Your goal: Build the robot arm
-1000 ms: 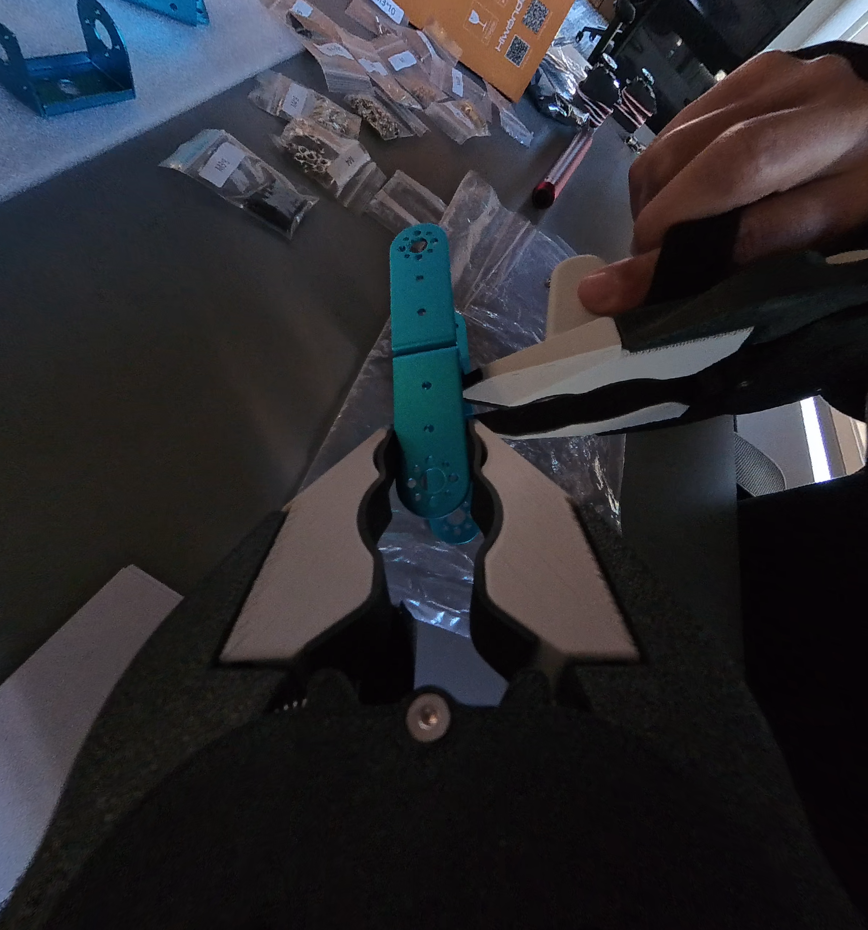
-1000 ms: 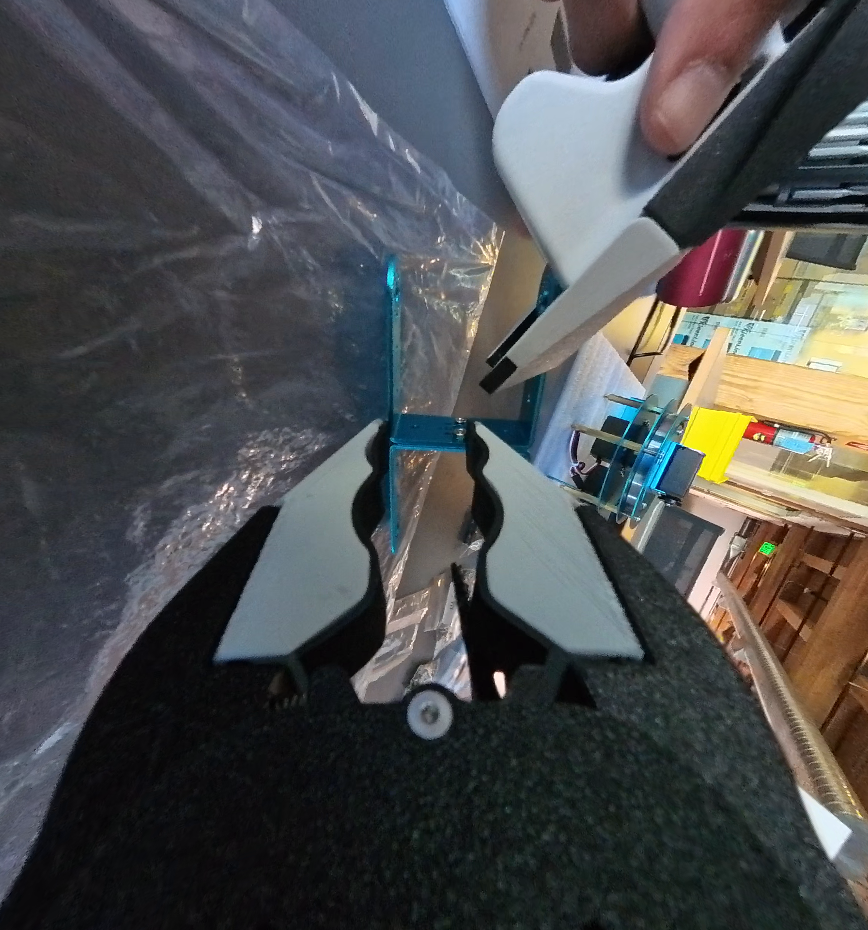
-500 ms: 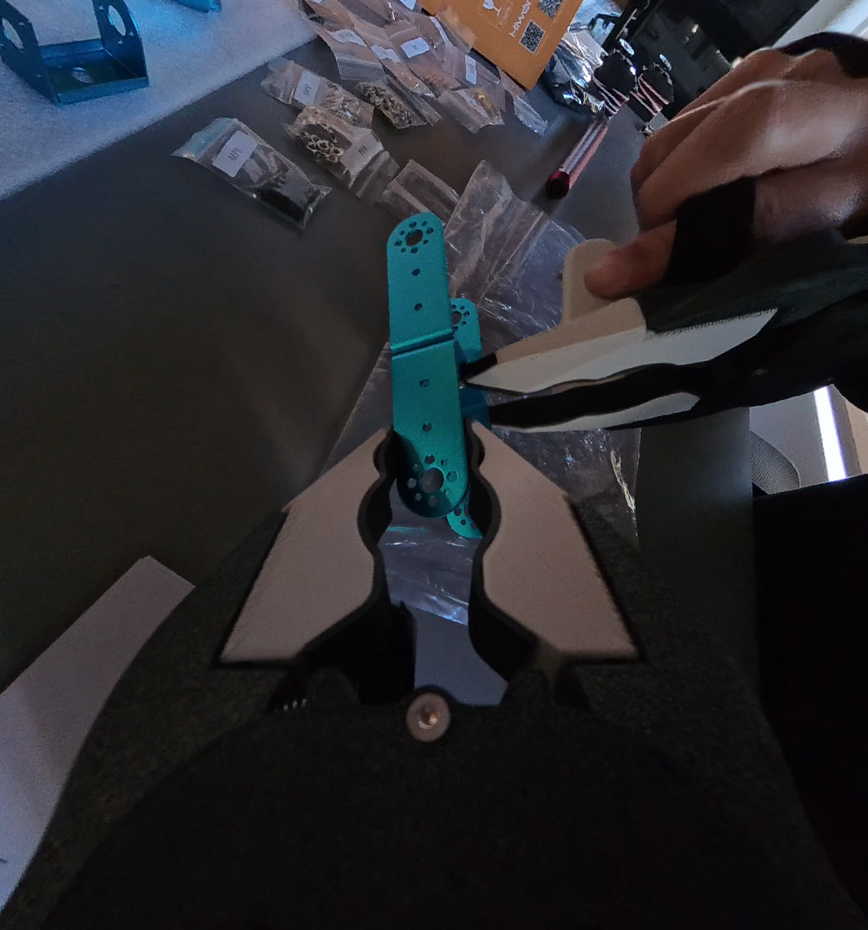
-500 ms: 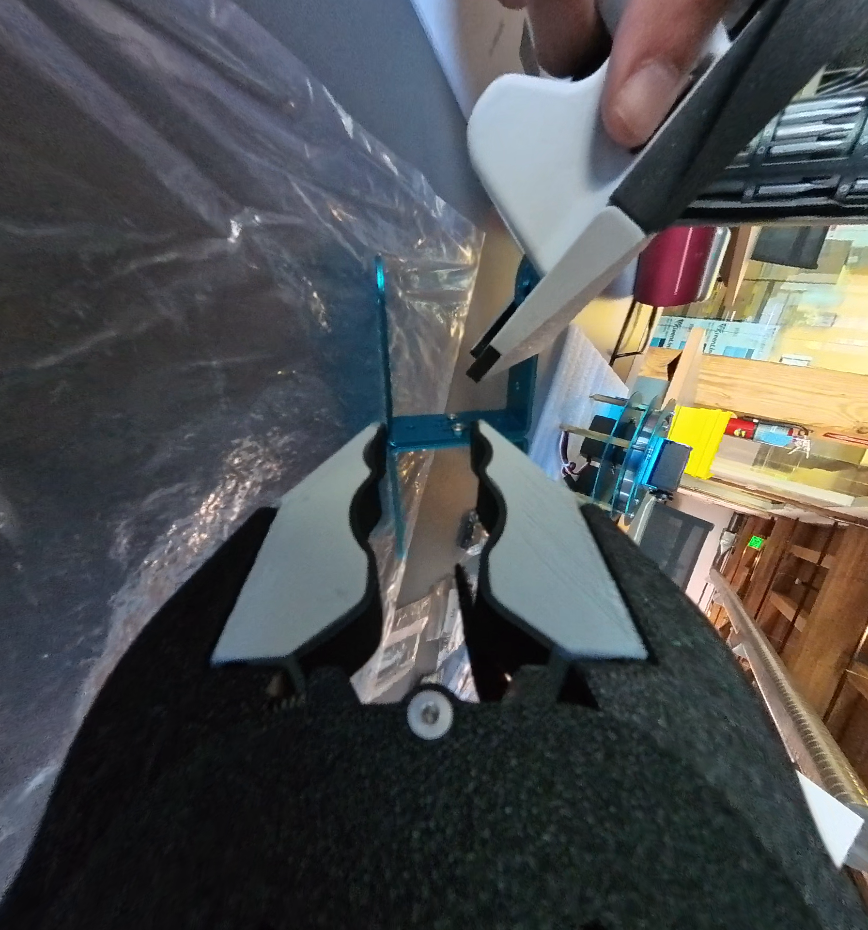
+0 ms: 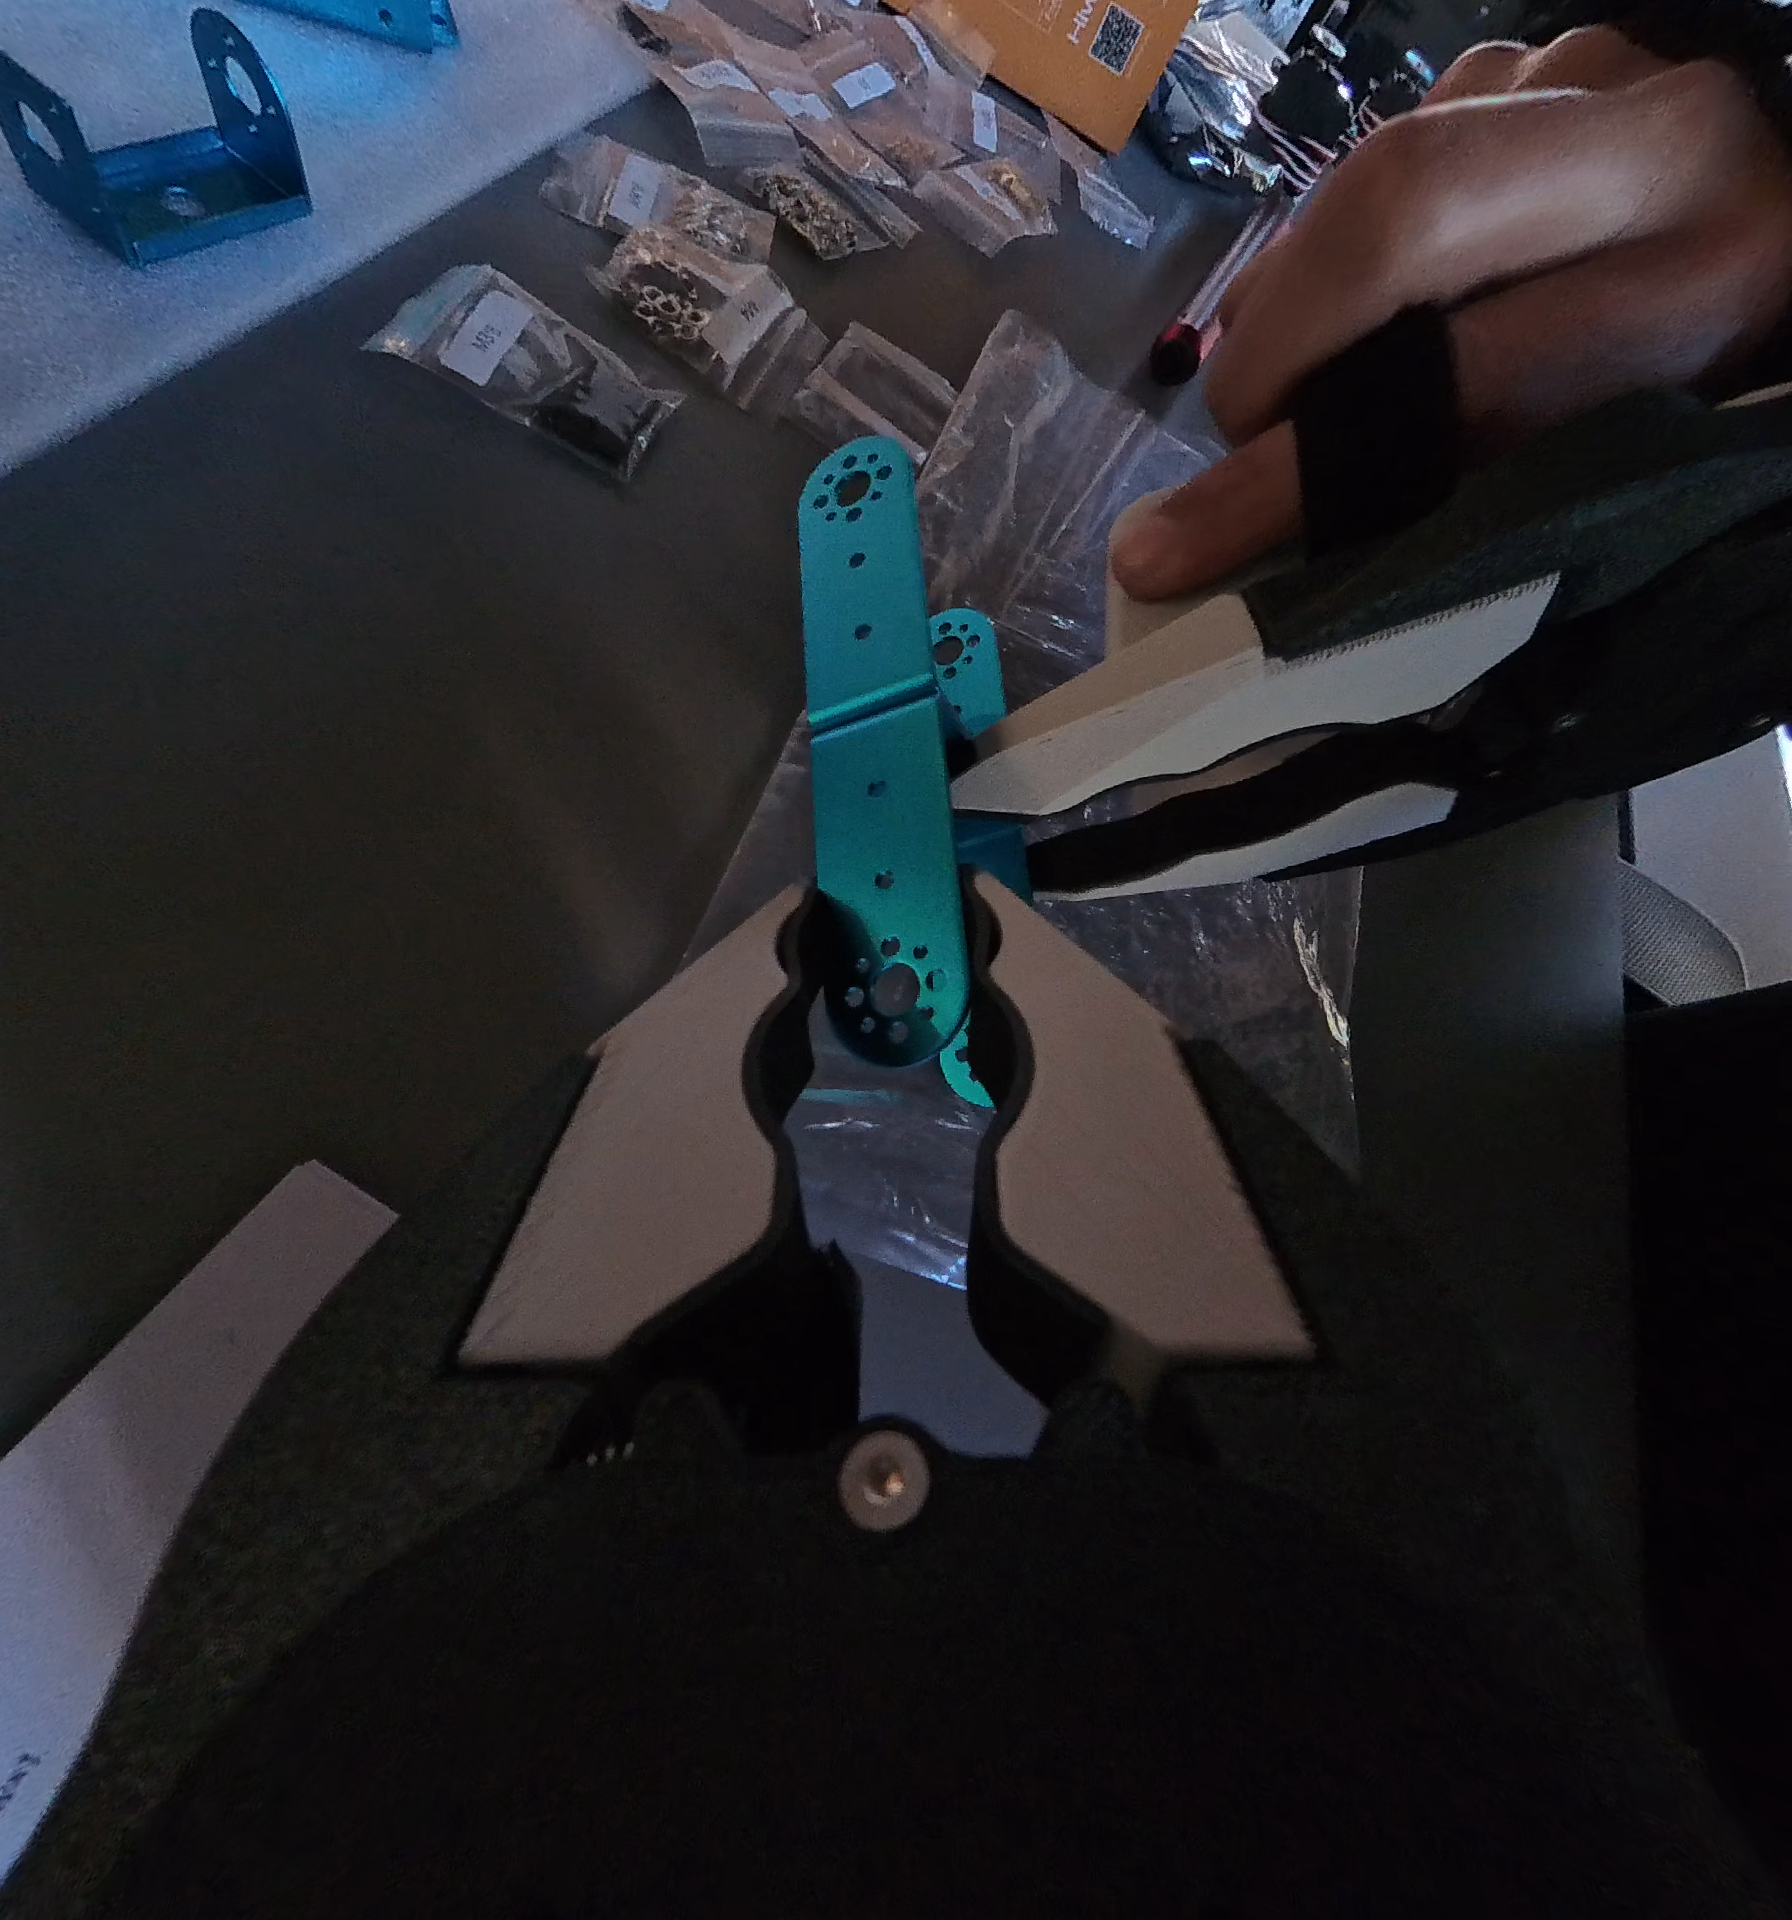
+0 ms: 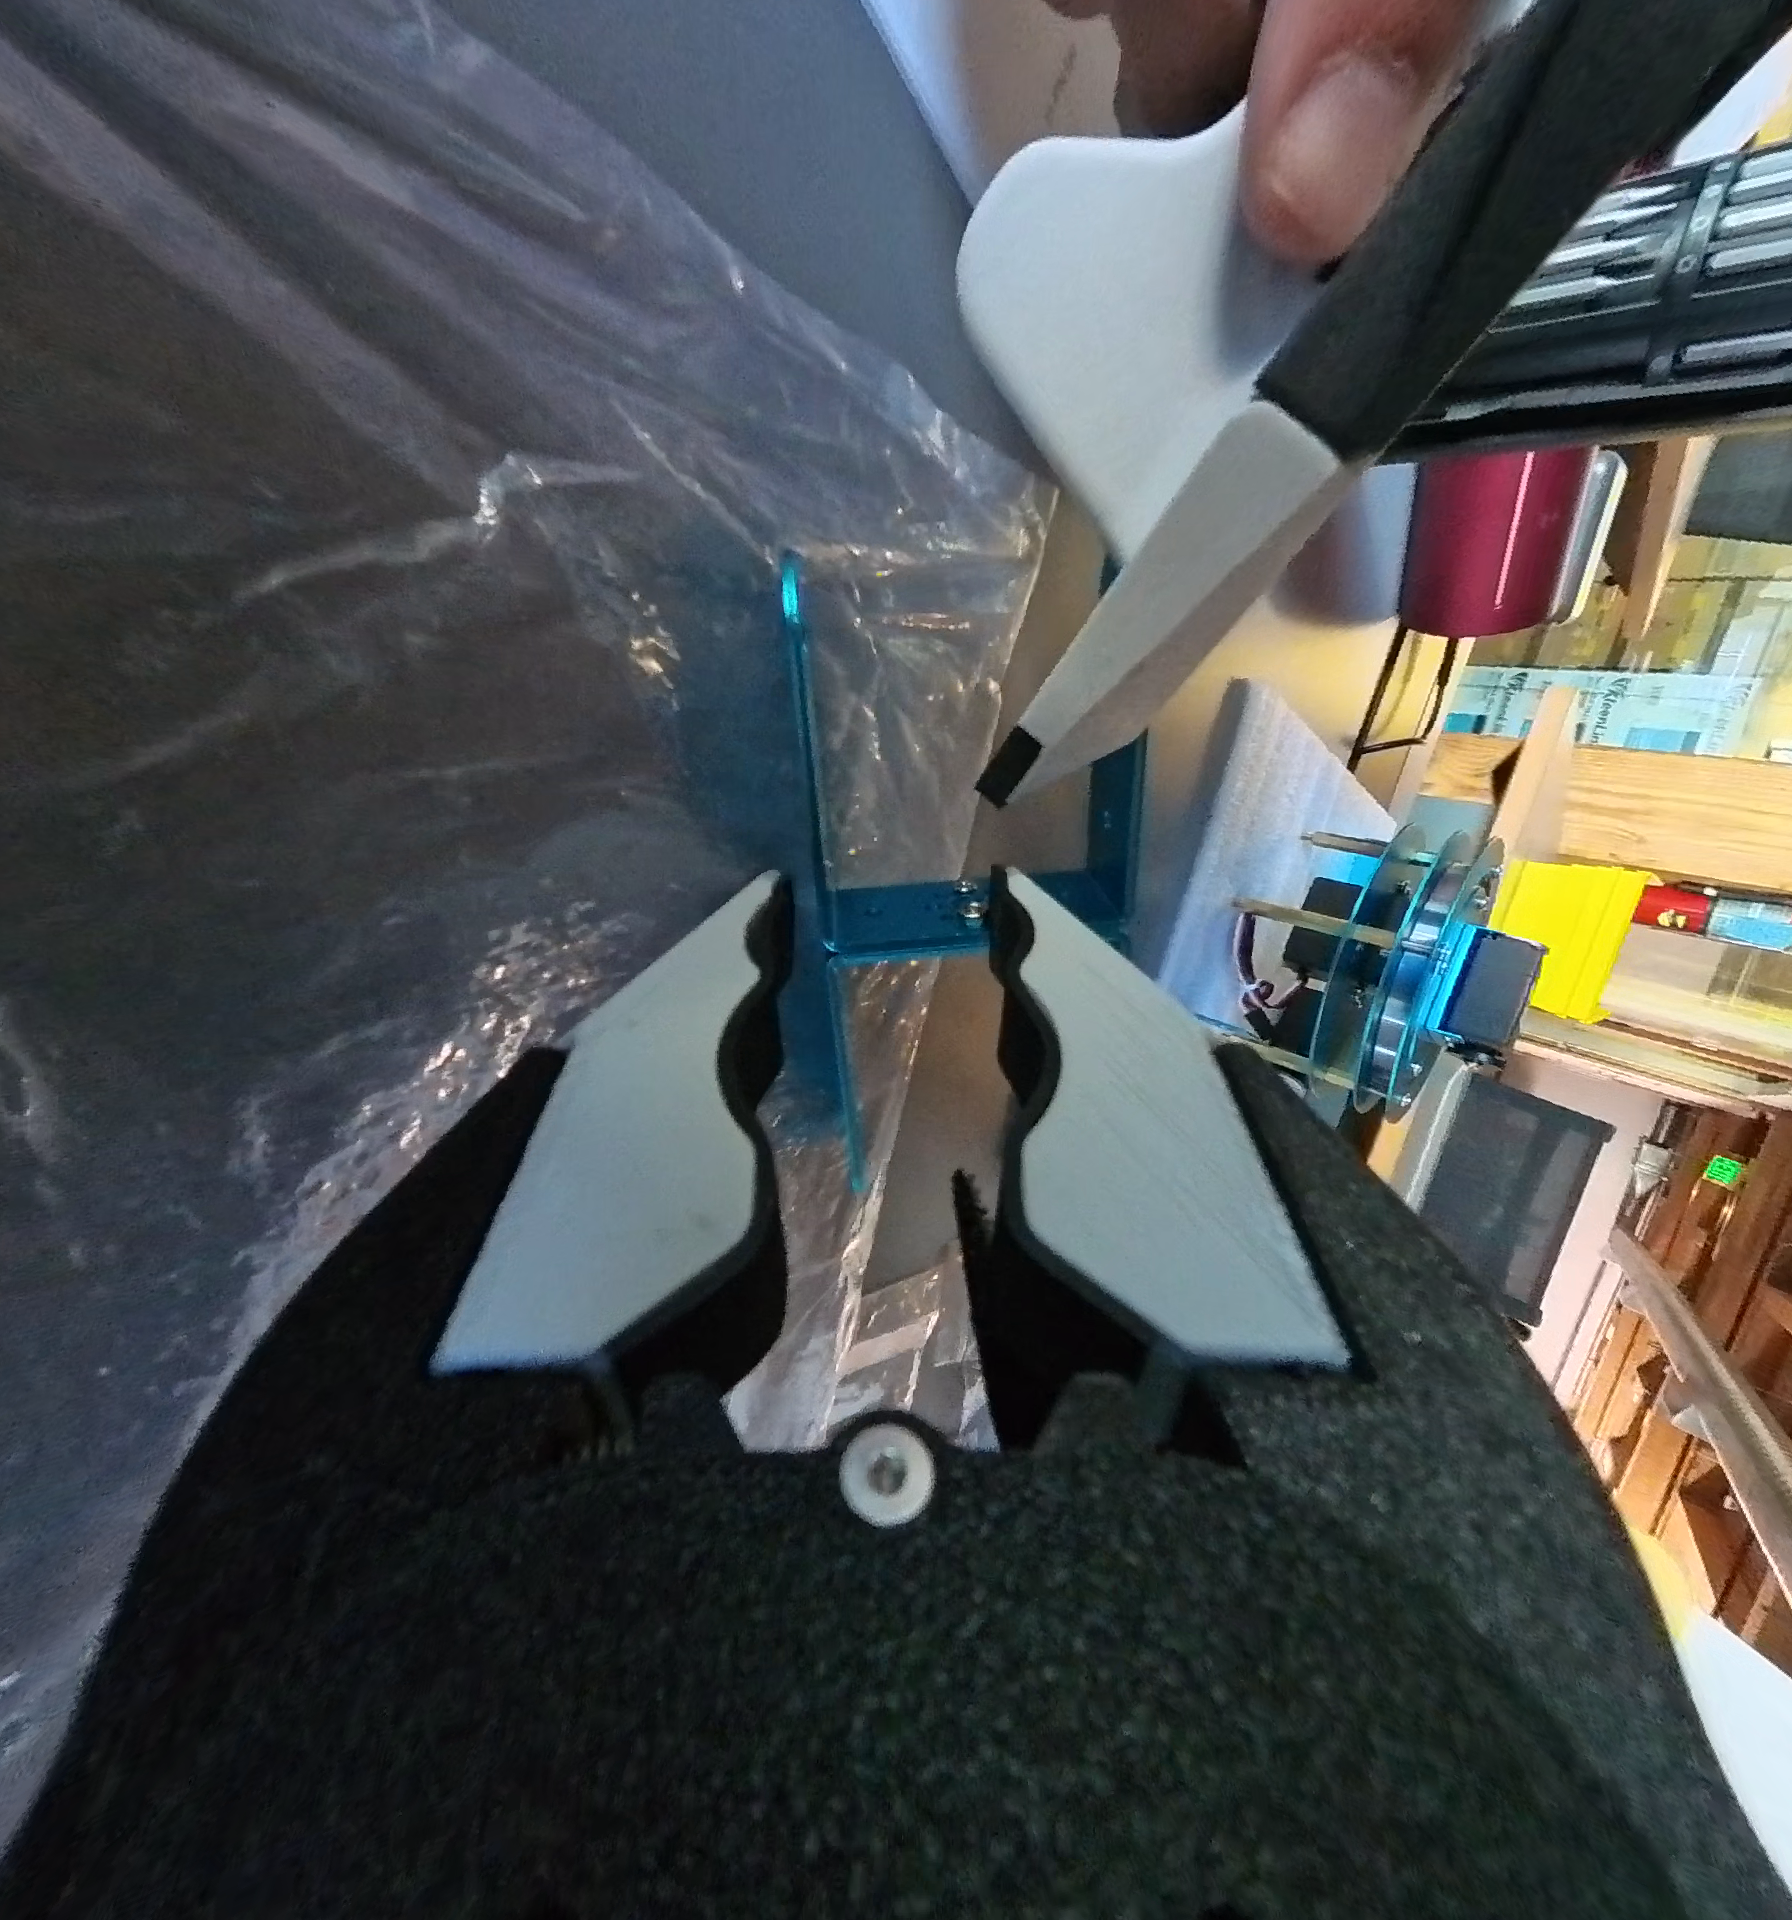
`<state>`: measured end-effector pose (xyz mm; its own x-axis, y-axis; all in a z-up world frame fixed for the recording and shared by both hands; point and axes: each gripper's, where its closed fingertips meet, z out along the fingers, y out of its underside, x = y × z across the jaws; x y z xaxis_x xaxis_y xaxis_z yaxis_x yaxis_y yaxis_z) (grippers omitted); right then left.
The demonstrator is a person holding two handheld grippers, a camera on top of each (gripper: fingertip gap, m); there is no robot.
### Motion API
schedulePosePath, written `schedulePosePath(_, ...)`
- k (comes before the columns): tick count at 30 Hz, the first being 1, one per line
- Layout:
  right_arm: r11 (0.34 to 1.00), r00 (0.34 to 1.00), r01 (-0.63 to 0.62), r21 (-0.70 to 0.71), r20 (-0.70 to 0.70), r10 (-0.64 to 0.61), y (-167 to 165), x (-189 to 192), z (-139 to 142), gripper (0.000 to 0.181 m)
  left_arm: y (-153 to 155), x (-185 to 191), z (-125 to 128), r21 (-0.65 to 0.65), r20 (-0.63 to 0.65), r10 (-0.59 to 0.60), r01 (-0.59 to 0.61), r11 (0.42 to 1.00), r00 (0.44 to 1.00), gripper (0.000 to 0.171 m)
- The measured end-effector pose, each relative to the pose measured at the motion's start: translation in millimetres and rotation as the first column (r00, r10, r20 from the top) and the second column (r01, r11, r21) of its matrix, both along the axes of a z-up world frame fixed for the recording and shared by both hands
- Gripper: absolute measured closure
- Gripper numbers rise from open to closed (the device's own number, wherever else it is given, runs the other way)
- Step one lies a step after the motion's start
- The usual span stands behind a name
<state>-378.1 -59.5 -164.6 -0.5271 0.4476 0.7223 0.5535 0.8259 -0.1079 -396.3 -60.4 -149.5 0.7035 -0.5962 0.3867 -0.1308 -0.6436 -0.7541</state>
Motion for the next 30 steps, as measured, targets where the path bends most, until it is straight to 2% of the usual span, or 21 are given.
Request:
schedulePosePath(7,1.0,1.0,0.005,0.01,0.026,-0.005,-2,4,0,0.142,-2,2,0,0.001,-0.006,-0.01,0.01,1.0,1.0,0.148)
schedulePosePath(13,0.999,1.0,0.0,-0.049,0.003,0.0,-5,3,0,0.143,-2,4,2,0.039,-0.023,-0.022,0.023,0.999,0.999,0.148)
schedulePosePath(15,0.989,1.0,-0.017,-0.147,0.008,0.018,-15,10,7,0.128,-6,7,4,0.046,-0.014,-0.049,0.05,0.998,0.999,0.147)
schedulePosePath(16,0.973,0.999,-0.032,-0.228,-0.019,0.028,-24,14,19,0.129,-7,8,5,0.056,-0.011,-0.062,0.063,0.996,0.998,0.148)
schedulePosePath(19,0.857,0.994,-0.066,-0.511,-0.111,0.01,-41,28,65,0.122,-12,13,15,0.072,0.052,-0.109,0.106,0.992,0.993,0.148)
schedulePosePath(21,0.802,0.983,-0.042,-0.595,-0.167,-0.073,-18,30,81,0.118,-16,15,30,0.099,0.132,-0.143,0.13,0.987,0.981,0.148)
schedulePosePath(23,0.763,0.97,-0.011,-0.646,-0.191,-0.148,8,34,81,0.116,-21,17,49,0.142,0.205,-0.179,0.151,0.978,0.962,0.148)
schedulePosePath(24,0.71,0.969,-0.019,-0.704,-0.188,-0.161,10,37,83,0.113,-24,17,56,0.176,0.208,-0.202,0.166,0.97,0.957,0.148)
schedulePosePath(26,0.541,0.97,-0.084,-0.837,-0.192,-0.147,-3,44,96,0.117,-33,19,72,0.257,0.235,-0.265,0.204,0.945,0.935,0.148)
schedulePosePath(28,0.295,0.977,-0.162,-0.942,-0.195,-0.085,-27,56,115,0.117,-44,22,94,0.326,0.306,-0.327,0.224,0.918,0.894,0.147)
schedulePosePath(30,0.061,0.982,-0.183,-0.981,-0.186,-0.034,-45,67,131,0.112,-53,22,112,0.394,0.353,-0.378,0.231,0.89,0.856,0.147)
